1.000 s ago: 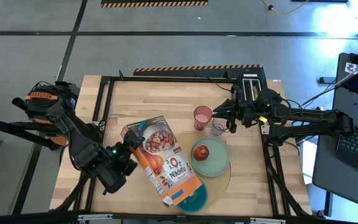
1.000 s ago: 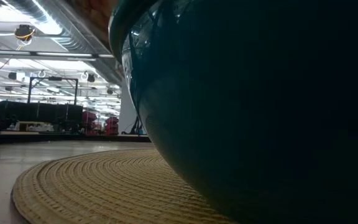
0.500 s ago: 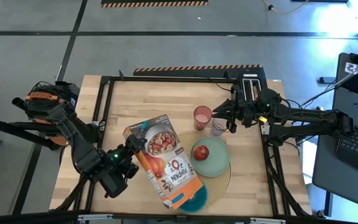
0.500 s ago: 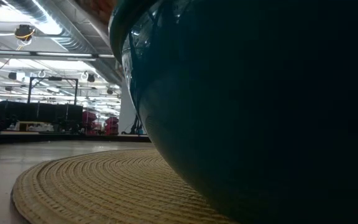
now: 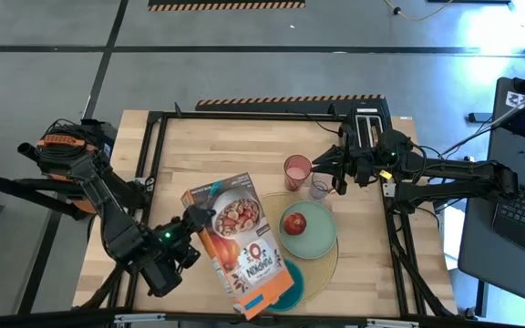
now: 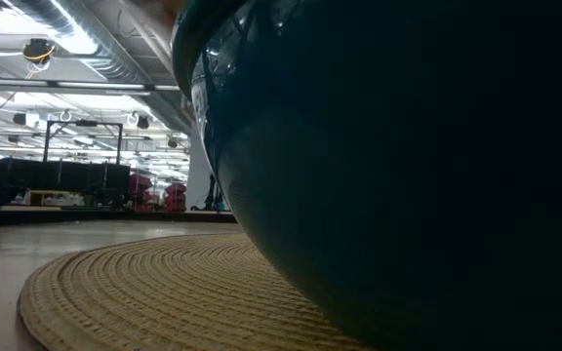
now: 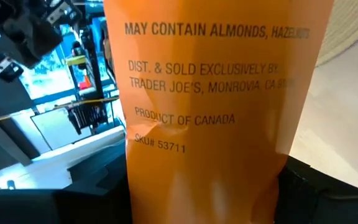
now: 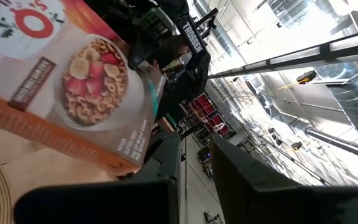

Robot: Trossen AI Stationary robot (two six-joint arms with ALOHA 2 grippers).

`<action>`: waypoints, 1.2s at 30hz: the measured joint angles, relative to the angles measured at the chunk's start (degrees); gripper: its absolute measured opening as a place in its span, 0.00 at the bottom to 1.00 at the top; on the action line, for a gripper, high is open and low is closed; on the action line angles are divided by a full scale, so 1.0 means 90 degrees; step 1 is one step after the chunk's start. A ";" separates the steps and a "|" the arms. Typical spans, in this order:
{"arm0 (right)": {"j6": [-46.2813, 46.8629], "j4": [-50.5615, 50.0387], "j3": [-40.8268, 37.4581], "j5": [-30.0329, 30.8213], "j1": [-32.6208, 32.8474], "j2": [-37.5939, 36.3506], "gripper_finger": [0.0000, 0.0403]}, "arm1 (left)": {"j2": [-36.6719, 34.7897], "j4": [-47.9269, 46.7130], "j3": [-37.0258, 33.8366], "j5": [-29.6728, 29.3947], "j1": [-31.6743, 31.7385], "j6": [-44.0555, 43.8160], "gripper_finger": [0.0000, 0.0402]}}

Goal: Arrange a breakfast setting
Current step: Pour the cereal into the blue bowl

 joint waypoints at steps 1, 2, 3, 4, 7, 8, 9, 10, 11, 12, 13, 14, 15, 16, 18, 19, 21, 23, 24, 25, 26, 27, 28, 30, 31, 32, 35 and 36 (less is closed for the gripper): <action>0.0000 0.0002 0.0000 -0.0002 0.0002 0.0000 0.14 | 0.0000 0.0066 0.0000 0.0010 -0.0008 0.0001 0.62; 0.0000 0.0002 0.0000 0.0000 0.0000 0.0000 0.14 | 0.0000 0.0106 0.0000 -0.0012 -0.0008 0.0004 0.62; 0.0000 0.0000 0.0000 0.0000 0.0000 0.0000 0.14 | 0.0000 0.0136 0.0000 -0.0060 -0.0008 0.0041 0.62; 0.0000 0.0001 0.0000 0.0000 0.0001 0.0000 0.14 | 0.0000 0.0142 0.0000 -0.0095 -0.0008 0.0120 0.62; 0.0000 0.0000 0.0000 -0.0002 0.0002 0.0000 0.14 | 0.0039 0.0147 0.0000 -0.0196 -0.0008 0.0261 0.62; 0.0000 0.0001 0.0000 -0.0001 0.0002 0.0000 0.14 | 0.0070 0.0147 0.0000 -0.0255 -0.0008 0.0334 0.62; 0.0000 -0.0002 0.0000 0.0000 0.0000 0.0000 0.14 | 0.0113 0.0152 0.0000 -0.0272 -0.0006 0.0376 0.62; 0.0000 0.0000 0.0000 -0.0002 0.0002 0.0000 0.14 | 0.0168 0.0163 0.0000 -0.0280 -0.0003 0.0379 0.62; 0.0001 0.0002 0.0000 0.0000 0.0001 0.0000 0.14 | 0.0233 0.0151 0.0000 -0.0321 0.0006 0.0397 0.62; 0.0000 -0.0002 0.0000 -0.0002 0.0000 0.0000 0.14 | 0.0301 0.0133 0.0000 -0.0368 0.0008 0.0399 0.62; 0.0000 0.0000 0.0000 -0.0001 0.0001 0.0000 0.14 | 0.0357 0.0132 0.0000 -0.0402 0.0024 0.0455 0.62; 0.0000 0.0000 0.0000 -0.0002 0.0002 0.0000 0.14 | 0.0400 0.0133 0.0000 -0.0401 0.0035 0.0551 0.62; 0.0000 0.0000 0.0000 0.0000 0.0000 0.0000 0.14 | 0.0440 0.0132 0.0000 -0.0406 0.0039 0.0601 0.62; 0.0000 0.0000 0.0000 0.0000 0.0002 0.0000 0.14 | 0.0474 0.0124 0.0000 -0.0454 0.0038 0.0694 0.62; 0.0002 0.0000 0.0000 0.0000 0.0002 0.0000 0.14 | 0.0508 0.0120 0.0000 -0.0533 0.0038 0.0730 0.62; 0.0001 -0.0001 0.0000 -0.0001 0.0002 0.0000 0.14 | 0.0508 0.0125 0.0000 -0.0538 0.0039 0.0731 0.62; 0.0002 0.0000 0.0000 0.0000 0.0002 0.0000 0.14 | 0.0508 0.0118 0.0000 -0.0591 0.0038 0.0729 0.62; 0.0001 -0.0002 0.0000 0.0000 0.0002 0.0000 0.14 | 0.0508 0.0115 0.0000 -0.0721 0.0038 0.0729 0.62; 0.0002 -0.0001 0.0000 0.0000 0.0002 0.0000 0.14 | 0.0508 0.0118 0.0000 -0.0790 0.0030 0.0733 0.62; 0.0002 0.0000 0.0000 0.0000 0.0002 0.0000 0.14 | 0.0507 0.0123 0.0000 -0.0845 0.0020 0.0781 0.62; 0.0002 0.0000 0.0000 -0.0001 0.0002 0.0000 0.14 | 0.0503 0.0118 0.0000 -0.0879 0.0019 0.0844 0.62; 0.0000 -0.0002 0.0000 0.0000 0.0002 0.0000 0.14 | 0.0503 0.0118 0.0000 -0.0885 0.0019 0.0856 0.62; 0.0002 -0.0002 0.0000 -0.0002 0.0002 0.0000 0.14 | 0.0503 0.0116 0.0000 -0.0889 0.0019 0.0872 0.62; 0.0000 -0.0002 0.0000 0.0000 0.0002 0.0000 0.14 | 0.0503 0.0120 0.0000 -0.0916 0.0019 0.0874 0.62; 0.0002 -0.0002 0.0000 -0.0001 0.0002 0.0000 0.14 | 0.0503 0.0120 0.0000 -0.0936 0.0017 0.0874 0.62; 0.0001 -0.0002 0.0000 0.0000 0.0002 0.0000 0.14 | 0.0503 0.0119 0.0000 -0.0951 0.0015 0.0872 0.62; 0.0000 -0.0002 0.0000 -0.0001 0.0002 0.0000 0.14 | 0.0503 0.0132 0.0000 -0.0948 0.0016 0.0873 0.62; 0.0002 -0.0002 0.0000 -0.0001 0.0002 0.0000 0.14 | 0.0503 0.0155 0.0000 -0.0947 0.0016 0.0876 0.62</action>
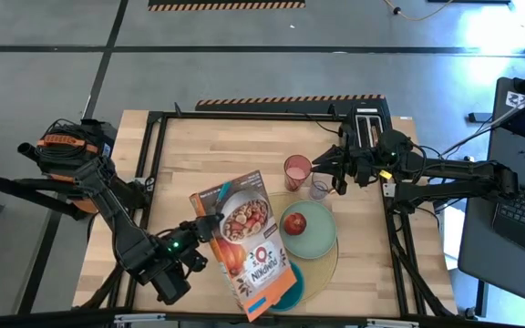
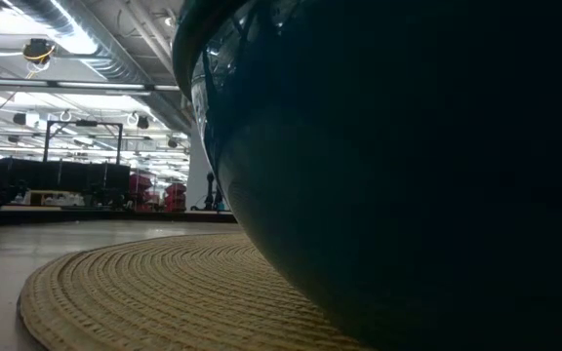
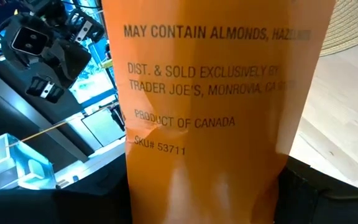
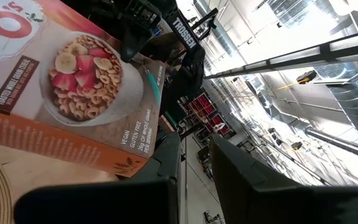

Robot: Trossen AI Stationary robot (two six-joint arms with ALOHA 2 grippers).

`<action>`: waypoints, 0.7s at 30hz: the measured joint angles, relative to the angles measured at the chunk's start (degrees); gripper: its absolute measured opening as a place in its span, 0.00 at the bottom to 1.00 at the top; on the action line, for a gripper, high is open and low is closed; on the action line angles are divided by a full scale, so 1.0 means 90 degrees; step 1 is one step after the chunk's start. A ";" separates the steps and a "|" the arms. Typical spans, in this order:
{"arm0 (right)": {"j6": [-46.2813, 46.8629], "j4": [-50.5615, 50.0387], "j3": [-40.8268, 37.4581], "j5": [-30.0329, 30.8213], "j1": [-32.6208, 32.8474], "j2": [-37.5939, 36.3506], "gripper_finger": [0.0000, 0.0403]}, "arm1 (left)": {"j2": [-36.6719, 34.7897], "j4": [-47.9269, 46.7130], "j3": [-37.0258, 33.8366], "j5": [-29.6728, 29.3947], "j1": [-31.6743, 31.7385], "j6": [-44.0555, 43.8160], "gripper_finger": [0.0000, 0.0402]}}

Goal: Arrange a breakfast setting
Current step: Pour the cereal into the blue bowl

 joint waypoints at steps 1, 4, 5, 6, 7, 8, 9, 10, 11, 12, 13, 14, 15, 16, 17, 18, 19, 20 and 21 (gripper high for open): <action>-0.0001 0.0000 0.0000 0.0000 0.0000 0.0000 0.14 | 0.0000 0.0039 0.0000 0.0000 0.0000 0.0011 0.62; -0.0002 0.0000 0.0000 0.0001 0.0000 0.0000 0.14 | 0.0024 0.0221 0.0000 0.0001 0.0000 0.0253 0.62; -0.0002 0.0000 0.0000 -0.0001 0.0000 0.0000 0.14 | 0.0054 0.0270 0.0000 -0.0007 -0.0002 0.0392 0.62; 0.0000 -0.0002 0.0000 0.0001 0.0000 0.0000 0.14 | 0.0096 0.0305 0.0000 -0.0017 -0.0014 0.0531 0.62; -0.0002 -0.0002 0.0000 -0.0001 0.0000 0.0000 0.14 | 0.0145 0.0323 0.0000 -0.0015 -0.0026 0.0621 0.62; -0.0002 0.0000 0.0000 0.0001 0.0000 0.0000 0.14 | 0.0194 0.0320 0.0000 -0.0023 -0.0027 0.0665 0.62; -0.0002 -0.0002 0.0000 0.0001 0.0000 0.0000 0.14 | 0.0237 0.0312 -0.0002 -0.0050 -0.0027 0.0668 0.62; -0.0002 -0.0002 0.0000 -0.0001 0.0000 0.0000 0.14 | 0.0269 0.0312 -0.0002 -0.0092 -0.0022 0.0674 0.62; -0.0002 -0.0002 0.0000 0.0001 0.0000 0.0000 0.14 | 0.0281 0.0313 -0.0002 -0.0130 -0.0022 0.0674 0.62; -0.0002 -0.0005 0.0000 0.0001 0.0000 0.0000 0.14 | 0.0282 0.0309 -0.0002 -0.0179 -0.0019 0.0674 0.62; -0.0002 -0.0005 0.0000 -0.0001 0.0000 0.0000 0.14 | 0.0282 0.0306 -0.0002 -0.0233 -0.0017 0.0674 0.62; -0.0002 -0.0006 0.0000 0.0000 0.0000 0.0000 0.14 | 0.0282 0.0296 -0.0002 -0.0282 -0.0015 0.0675 0.62; -0.0002 -0.0007 0.0000 0.0001 0.0000 0.0000 0.14 | 0.0282 0.0296 -0.0002 -0.0320 -0.0015 0.0688 0.62; -0.0002 -0.0010 0.0000 -0.0001 0.0000 0.0000 0.14 | 0.0282 0.0293 -0.0002 -0.0364 -0.0015 0.0705 0.62; -0.0002 -0.0010 0.0000 0.0001 0.0000 0.0000 0.14 | 0.0282 0.0289 -0.0002 -0.0418 -0.0015 0.0780 0.62; -0.0002 -0.0010 0.0000 -0.0002 0.0000 0.0000 0.14 | 0.0282 0.0279 -0.0002 -0.0474 -0.0015 0.0871 0.62; -0.0002 -0.0010 0.0000 0.0000 0.0000 0.0000 0.14 | 0.0282 0.0277 -0.0002 -0.0508 -0.0015 0.0950 0.62; -0.0002 -0.0010 0.0000 -0.0002 0.0000 0.0000 0.14 | 0.0279 0.0271 -0.0002 -0.0521 -0.0015 0.0975 0.62; -0.0002 -0.0010 0.0000 0.0001 0.0000 0.0000 0.14 | 0.0279 0.0270 -0.0002 -0.0516 -0.0015 0.0970 0.62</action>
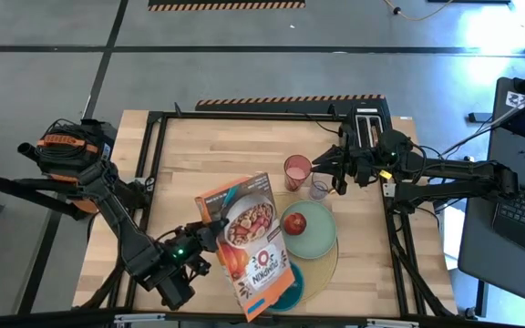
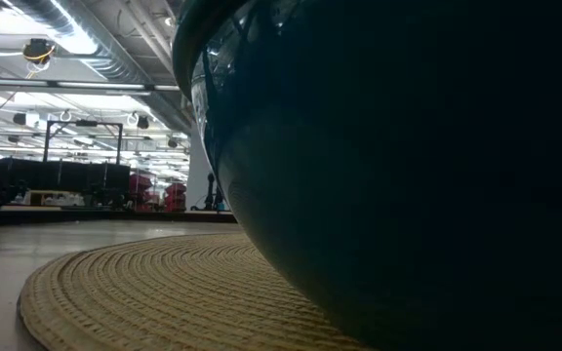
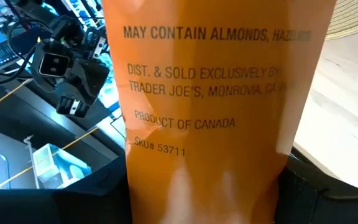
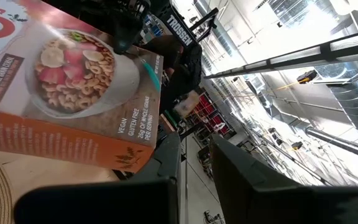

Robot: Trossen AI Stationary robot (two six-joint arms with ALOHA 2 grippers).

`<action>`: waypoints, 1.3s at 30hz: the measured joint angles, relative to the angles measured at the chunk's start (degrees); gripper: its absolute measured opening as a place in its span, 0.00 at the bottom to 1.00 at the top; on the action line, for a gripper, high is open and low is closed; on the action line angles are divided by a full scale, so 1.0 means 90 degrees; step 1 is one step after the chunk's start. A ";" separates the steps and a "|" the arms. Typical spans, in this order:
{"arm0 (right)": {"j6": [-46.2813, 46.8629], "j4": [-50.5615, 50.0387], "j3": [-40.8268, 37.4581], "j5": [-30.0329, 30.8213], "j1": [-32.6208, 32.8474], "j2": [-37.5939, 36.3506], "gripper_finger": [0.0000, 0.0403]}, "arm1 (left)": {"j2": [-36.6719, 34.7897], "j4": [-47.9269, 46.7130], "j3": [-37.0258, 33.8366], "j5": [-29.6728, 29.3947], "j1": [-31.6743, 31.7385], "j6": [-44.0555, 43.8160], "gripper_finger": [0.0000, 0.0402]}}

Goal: Arrange a breakfast setting
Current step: Pour the cereal into the blue bowl

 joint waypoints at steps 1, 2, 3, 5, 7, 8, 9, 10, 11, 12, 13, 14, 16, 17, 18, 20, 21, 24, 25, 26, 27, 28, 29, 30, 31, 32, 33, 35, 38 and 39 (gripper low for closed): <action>0.0000 0.0000 0.0000 -0.0001 0.0000 0.0000 0.14 | 0.0000 -0.0001 0.0000 0.0016 0.0000 -0.0005 0.62; 0.0000 0.0000 0.0000 -0.0002 0.0000 0.0000 0.14 | 0.0000 0.0001 0.0000 0.0033 0.0000 -0.0012 0.62; 0.0001 -0.0001 0.0000 0.0000 0.0000 0.0000 0.14 | 0.0000 0.0001 0.0000 0.0034 0.0000 -0.0012 0.62; 0.0000 -0.0005 0.0000 -0.0002 0.0000 0.0000 0.14 | 0.0000 -0.0002 0.0000 0.0016 -0.0002 -0.0013 0.62; 0.0000 -0.0005 0.0000 0.0000 0.0000 0.0000 0.14 | 0.0000 -0.0002 0.0000 0.0019 0.0000 -0.0019 0.62; 0.0000 -0.0005 0.0000 0.0000 0.0000 0.0000 0.14 | 0.0000 -0.0002 0.0000 0.0022 0.0000 -0.0020 0.62; 0.0000 -0.0005 0.0000 0.0000 0.0000 0.0000 0.14 | 0.0000 -0.0004 0.0000 0.0022 0.0000 -0.0022 0.62; 0.0000 -0.0006 0.0000 0.0000 0.0000 0.0000 0.14 | 0.0000 -0.0010 0.0000 0.0017 0.0000 -0.0024 0.62; 0.0000 -0.0007 0.0000 -0.0002 0.0000 0.0000 0.14 | 0.0000 -0.0027 0.0000 0.0016 0.0000 -0.0041 0.62; 0.0000 -0.0006 0.0000 -0.0001 0.0000 0.0000 0.14 | 0.0000 -0.0070 0.0000 0.0020 -0.0002 -0.0110 0.62; 0.0000 -0.0007 0.0000 0.0000 0.0000 0.0000 0.14 | 0.0000 -0.0146 0.0000 0.0026 0.0000 -0.0202 0.62; 0.0000 -0.0007 0.0000 -0.0002 0.0000 0.0000 0.14 | 0.0000 -0.0267 0.0000 0.0027 -0.0001 -0.0310 0.62; 0.0001 -0.0008 0.0000 -0.0001 0.0000 0.0000 0.14 | 0.0000 -0.0513 0.0000 0.0043 0.0000 -0.0571 0.62; 0.0000 -0.0008 0.0000 -0.0001 0.0000 0.0000 0.14 | 0.0000 -0.0617 0.0000 0.0053 0.0000 -0.0702 0.62; 0.0000 -0.0010 0.0000 -0.0002 0.0000 0.0000 0.14 | 0.0000 -0.0712 0.0000 0.0059 0.0000 -0.0827 0.62; 0.0000 -0.0010 0.0000 0.0000 0.0000 0.0000 0.14 | 0.0000 -0.0747 0.0000 0.0082 0.0000 -0.0987 0.62; 0.0000 -0.0010 0.0000 0.0000 0.0000 0.0000 0.14 | 0.0000 -0.0745 0.0000 0.0096 0.0000 -0.1020 0.62; 0.0000 -0.0010 0.0000 0.0000 0.0000 0.0000 0.14 | 0.0000 -0.0745 0.0000 0.0159 -0.0023 -0.1033 0.62; 0.0000 -0.0010 0.0000 -0.0002 0.0000 0.0000 0.14 | 0.0000 -0.0745 0.0000 0.0187 -0.0034 -0.1036 0.62; 0.0000 -0.0010 0.0000 0.0000 0.0000 0.0000 0.14 | 0.0000 -0.0742 0.0000 0.0226 -0.0047 -0.1039 0.62; 0.0000 -0.0010 0.0000 -0.0002 0.0000 0.0000 0.14 | 0.0000 -0.0745 0.0000 0.0279 -0.0056 -0.1054 0.62; 0.0000 -0.0012 0.0000 0.0000 0.0000 0.0000 0.14 | 0.0000 -0.0745 0.0000 0.0326 -0.0061 -0.1112 0.62; 0.0000 -0.0020 0.0000 0.0000 0.0000 0.0000 0.14 | 0.0000 -0.0745 0.0000 0.0362 -0.0076 -0.1177 0.62; -0.0001 -0.0034 0.0000 -0.0002 0.0000 0.0000 0.14 | 0.0000 -0.0742 0.0000 0.0401 -0.0086 -0.1221 0.62; -0.0007 -0.0043 0.0000 -0.0002 0.0000 0.0000 0.14 | -0.0001 -0.0744 0.0000 0.0450 -0.0090 -0.1278 0.62; -0.0009 -0.0044 0.0000 0.0000 0.0000 0.0000 0.14 | -0.0004 -0.0745 0.0000 0.0491 -0.0090 -0.1340 0.62; -0.0010 -0.0044 0.0000 -0.0001 0.0000 0.0000 0.14 | -0.0005 -0.0745 0.0000 0.0516 -0.0096 -0.1364 0.62; -0.0010 -0.0041 0.0000 -0.0001 0.0000 0.0000 0.14 | -0.0005 -0.0742 0.0000 0.0511 -0.0138 -0.1356 0.62; -0.0010 -0.0043 0.0000 -0.0001 0.0000 0.0000 0.14 | -0.0005 -0.0745 0.0000 0.0455 -0.0158 -0.1328 0.62; -0.0010 -0.0041 0.0000 0.0000 0.0000 0.0000 0.14 | -0.0005 -0.0743 0.0000 0.0455 -0.0163 -0.1328 0.62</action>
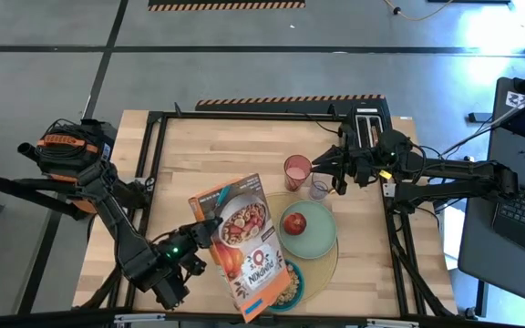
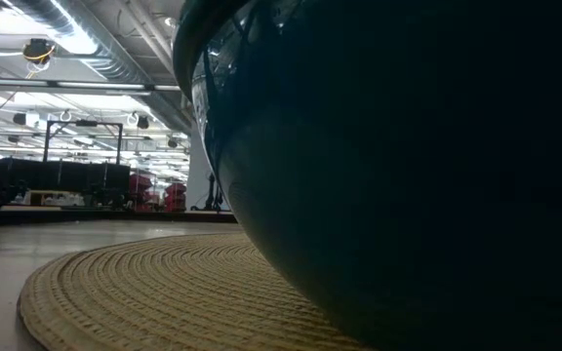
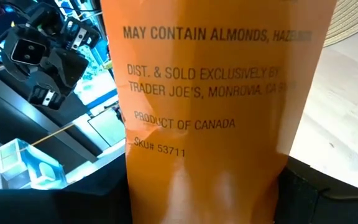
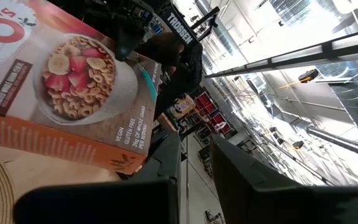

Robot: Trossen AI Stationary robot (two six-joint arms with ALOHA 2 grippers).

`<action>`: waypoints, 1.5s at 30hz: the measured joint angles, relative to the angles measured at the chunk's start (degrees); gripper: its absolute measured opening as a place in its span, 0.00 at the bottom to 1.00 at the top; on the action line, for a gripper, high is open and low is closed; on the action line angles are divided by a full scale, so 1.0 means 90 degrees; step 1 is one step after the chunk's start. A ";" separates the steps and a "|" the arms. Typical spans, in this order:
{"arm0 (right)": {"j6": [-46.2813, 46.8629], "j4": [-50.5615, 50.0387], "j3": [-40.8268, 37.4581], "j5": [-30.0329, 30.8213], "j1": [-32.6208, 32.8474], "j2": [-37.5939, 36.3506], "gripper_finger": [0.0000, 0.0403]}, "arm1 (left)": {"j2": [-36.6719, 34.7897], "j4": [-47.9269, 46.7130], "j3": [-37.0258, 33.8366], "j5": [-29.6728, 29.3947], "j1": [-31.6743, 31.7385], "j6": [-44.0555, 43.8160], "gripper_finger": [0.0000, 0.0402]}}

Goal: Arrange a breakfast setting
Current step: Pour the cereal into the blue bowl

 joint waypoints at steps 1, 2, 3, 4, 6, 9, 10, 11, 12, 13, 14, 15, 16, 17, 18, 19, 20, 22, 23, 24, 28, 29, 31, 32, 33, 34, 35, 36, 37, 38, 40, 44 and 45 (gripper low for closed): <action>0.0000 0.0000 0.0000 -0.0001 0.0000 0.0000 0.14 | 0.0000 0.0001 0.0000 0.0000 0.0001 -0.0001 0.62; 0.0000 0.0000 0.0000 -0.0001 0.0000 0.0000 0.14 | 0.0000 0.0000 0.0000 -0.0003 0.0002 0.0010 0.62; 0.0000 0.0000 0.0000 -0.0002 0.0000 0.0000 0.14 | 0.0000 -0.0002 0.0000 -0.0016 0.0005 0.0017 0.62; 0.0000 0.0000 0.0000 -0.0002 0.0000 0.0000 0.14 | 0.0000 -0.0002 0.0000 -0.0034 0.0005 0.0017 0.62; 0.0000 0.0000 0.0000 -0.0002 0.0000 0.0000 0.14 | -0.0010 -0.0002 0.0000 -0.0082 0.0007 0.0019 0.62; 0.0000 0.0000 0.0000 0.0000 0.0000 0.0000 0.14 | -0.0042 0.0000 0.0000 -0.0188 0.0017 0.0134 0.62; 0.0000 0.0000 0.0000 -0.0001 0.0000 0.0000 0.14 | -0.0054 -0.0002 0.0000 -0.0199 0.0022 0.0182 0.62; 0.0000 0.0000 0.0000 -0.0002 0.0000 0.0000 0.14 | -0.0063 -0.0002 0.0000 -0.0200 0.0022 0.0185 0.62; 0.0000 0.0000 0.0000 -0.0002 0.0000 0.0000 0.14 | -0.0063 -0.0004 0.0000 -0.0209 0.0027 0.0187 0.62; 0.0000 -0.0002 0.0000 -0.0001 0.0000 0.0000 0.14 | -0.0063 -0.0002 0.0000 -0.0211 0.0039 0.0187 0.62; 0.0000 0.0000 0.0000 -0.0002 0.0000 0.0000 0.14 | -0.0063 0.0000 0.0000 -0.0210 0.0056 0.0189 0.62; -0.0001 0.0000 0.0000 -0.0001 0.0000 0.0000 0.14 | -0.0063 0.0001 0.0000 -0.0205 0.0073 0.0190 0.62; 0.0000 -0.0002 0.0000 -0.0002 0.0000 0.0000 0.14 | -0.0063 -0.0001 0.0000 -0.0206 0.0084 0.0189 0.62; -0.0001 -0.0002 0.0000 -0.0002 0.0000 0.0000 0.14 | -0.0063 -0.0002 0.0000 -0.0209 0.0099 0.0189 0.62; -0.0002 -0.0002 0.0000 -0.0002 0.0000 0.0000 0.14 | -0.0063 -0.0002 0.0000 -0.0210 0.0113 0.0194 0.62; 0.0000 -0.0002 0.0000 0.0000 0.0000 0.0000 0.14 | -0.0063 -0.0002 0.0000 -0.0210 0.0129 0.0230 0.62; -0.0001 -0.0004 0.0000 -0.0002 0.0000 0.0000 0.14 | -0.0063 -0.0001 0.0000 -0.0211 0.0151 0.0313 0.62; -0.0001 -0.0005 0.0000 -0.0002 0.0000 -0.0001 0.14 | -0.0084 -0.0001 0.0000 -0.0209 0.0175 0.0399 0.62; 0.0000 -0.0005 0.0000 -0.0002 0.0000 0.0000 0.14 | -0.0110 0.0001 0.0000 -0.0201 0.0182 0.0432 0.62; -0.0002 -0.0007 0.0000 -0.0002 0.0000 0.0000 0.14 | -0.0128 0.0001 0.0000 -0.0194 0.0182 0.0428 0.62; -0.0002 -0.0029 0.0000 -0.0001 0.0000 0.0000 0.14 | -0.0138 0.0003 0.0002 -0.0192 0.0193 0.0476 0.62; -0.0002 -0.0032 0.0000 -0.0002 0.0000 0.0000 0.14 | -0.0136 0.0012 0.0002 -0.0175 0.0192 0.0476 0.62; -0.0005 -0.0036 0.0000 -0.0002 0.0000 0.0000 0.14 | -0.0138 -0.0002 0.0002 -0.0187 0.0189 0.0476 0.62; -0.0005 -0.0036 0.0000 0.0000 0.0000 0.0000 0.14 | -0.0136 -0.0007 0.0002 -0.0189 0.0189 0.0478 0.62; -0.0005 -0.0039 0.0000 -0.0002 0.0000 0.0000 0.14 | -0.0136 -0.0004 0.0002 -0.0187 0.0192 0.0478 0.62; -0.0005 -0.0039 0.0000 -0.0002 0.0000 0.0000 0.14 | -0.0136 0.0000 0.0002 -0.0177 0.0190 0.0477 0.62; -0.0006 -0.0039 0.0000 -0.0001 0.0000 0.0000 0.14 | -0.0136 0.0001 0.0002 -0.0163 0.0187 0.0474 0.62; -0.0006 -0.0039 0.0000 -0.0002 0.0000 0.0000 0.14 | -0.0136 -0.0002 0.0002 -0.0150 0.0187 0.0469 0.62; -0.0007 -0.0039 0.0000 -0.0002 0.0000 0.0000 0.14 | -0.0136 -0.0004 0.0002 -0.0120 0.0187 0.0466 0.62; -0.0007 -0.0039 0.0000 0.0000 0.0000 0.0000 0.14 | -0.0136 -0.0002 0.0002 -0.0065 0.0187 0.0446 0.62; -0.0007 -0.0039 0.0000 -0.0001 0.0000 0.0000 0.14 | -0.0136 -0.0001 0.0002 0.0042 0.0187 0.0363 0.62; -0.0007 -0.0041 0.0000 0.0000 0.0000 0.0000 0.14 | -0.0134 -0.0002 0.0002 -0.0112 0.0187 0.0352 0.62; -0.0007 -0.0039 0.0000 -0.0002 0.0000 0.0000 0.14 | -0.0134 0.0000 0.0002 -0.0097 0.0187 0.0350 0.62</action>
